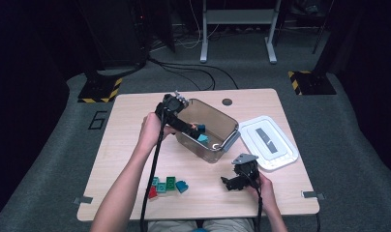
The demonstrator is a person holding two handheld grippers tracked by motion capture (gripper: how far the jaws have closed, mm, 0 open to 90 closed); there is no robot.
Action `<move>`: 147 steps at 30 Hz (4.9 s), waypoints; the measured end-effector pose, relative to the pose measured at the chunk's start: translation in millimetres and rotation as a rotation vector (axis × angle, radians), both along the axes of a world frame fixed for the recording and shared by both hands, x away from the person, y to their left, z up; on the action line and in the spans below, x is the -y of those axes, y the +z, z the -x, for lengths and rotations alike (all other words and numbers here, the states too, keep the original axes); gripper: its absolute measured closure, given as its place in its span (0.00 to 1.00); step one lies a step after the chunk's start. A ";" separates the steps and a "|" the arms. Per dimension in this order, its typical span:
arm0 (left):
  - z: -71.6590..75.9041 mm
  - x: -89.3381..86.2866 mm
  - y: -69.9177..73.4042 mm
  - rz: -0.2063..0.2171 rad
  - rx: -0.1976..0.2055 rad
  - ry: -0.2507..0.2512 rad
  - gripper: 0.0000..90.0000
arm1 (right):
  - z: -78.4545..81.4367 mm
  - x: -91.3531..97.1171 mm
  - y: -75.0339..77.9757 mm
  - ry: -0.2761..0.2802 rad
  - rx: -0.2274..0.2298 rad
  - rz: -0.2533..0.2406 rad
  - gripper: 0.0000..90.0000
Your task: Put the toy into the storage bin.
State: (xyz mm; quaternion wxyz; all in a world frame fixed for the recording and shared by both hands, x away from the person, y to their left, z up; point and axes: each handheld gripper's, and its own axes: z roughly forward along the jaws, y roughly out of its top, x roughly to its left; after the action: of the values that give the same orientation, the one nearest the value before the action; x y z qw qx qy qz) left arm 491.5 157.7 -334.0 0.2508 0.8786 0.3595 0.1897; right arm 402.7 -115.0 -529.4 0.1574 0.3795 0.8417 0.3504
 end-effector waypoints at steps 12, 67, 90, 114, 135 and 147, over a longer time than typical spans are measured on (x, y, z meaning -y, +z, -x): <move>29.4 -32.0 -14.0 0.004 -0.002 0.021 0.13 | 0.0 -0.1 0.0 -0.001 0.000 0.000 0.00; 82.2 -122.5 -152.4 0.034 -0.258 0.189 0.13 | 0.0 -0.2 -0.1 -0.002 0.000 0.000 0.00; 78.4 -117.6 -148.7 0.096 -0.232 0.188 0.16 | 0.0 -0.3 0.0 -0.002 0.000 0.000 0.00; 81.6 -109.4 -154.7 0.047 -0.217 0.133 0.65 | 0.0 -0.3 0.0 -0.002 0.000 0.000 0.00; 73.9 -100.2 -114.2 0.040 -0.133 0.099 0.65 | 0.0 -0.3 -0.1 -0.002 0.001 -0.001 0.00; 66.0 -87.0 -86.2 0.031 -0.086 0.081 0.65 | 0.0 -0.3 0.0 -0.002 0.000 0.000 0.00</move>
State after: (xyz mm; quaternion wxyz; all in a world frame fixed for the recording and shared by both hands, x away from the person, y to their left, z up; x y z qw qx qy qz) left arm 425.5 244.7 -420.1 0.2409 0.8666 0.4081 0.1561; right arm 402.7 -114.7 -529.4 0.1576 0.3807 0.8412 0.3503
